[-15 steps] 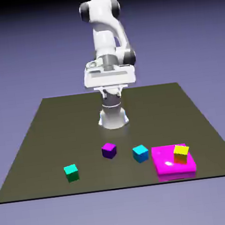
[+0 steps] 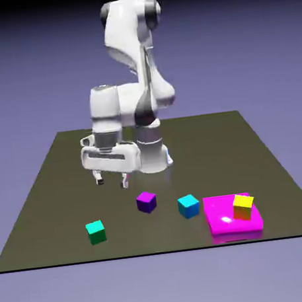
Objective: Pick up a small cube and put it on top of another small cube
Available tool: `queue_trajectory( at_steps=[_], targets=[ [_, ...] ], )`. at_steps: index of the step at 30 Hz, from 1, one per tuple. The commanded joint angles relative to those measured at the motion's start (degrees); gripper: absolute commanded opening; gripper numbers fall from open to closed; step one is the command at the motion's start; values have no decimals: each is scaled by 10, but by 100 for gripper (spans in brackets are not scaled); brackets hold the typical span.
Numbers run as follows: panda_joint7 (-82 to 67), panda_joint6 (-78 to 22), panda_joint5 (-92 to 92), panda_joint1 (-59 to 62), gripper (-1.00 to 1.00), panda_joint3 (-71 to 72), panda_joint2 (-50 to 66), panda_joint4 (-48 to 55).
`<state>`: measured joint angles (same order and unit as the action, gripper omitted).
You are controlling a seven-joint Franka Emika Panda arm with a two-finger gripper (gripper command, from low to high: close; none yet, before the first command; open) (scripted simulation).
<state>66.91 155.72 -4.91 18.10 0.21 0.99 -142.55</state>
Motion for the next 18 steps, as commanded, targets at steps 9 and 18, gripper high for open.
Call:
queue_trajectory(
  at_steps=[9, 18],
  targets=[
    [126, -94, -25, 94, 0, 1, 174, 95],
    [118, -26, -35, 97, -100, 9, 251, 104]
  ],
)
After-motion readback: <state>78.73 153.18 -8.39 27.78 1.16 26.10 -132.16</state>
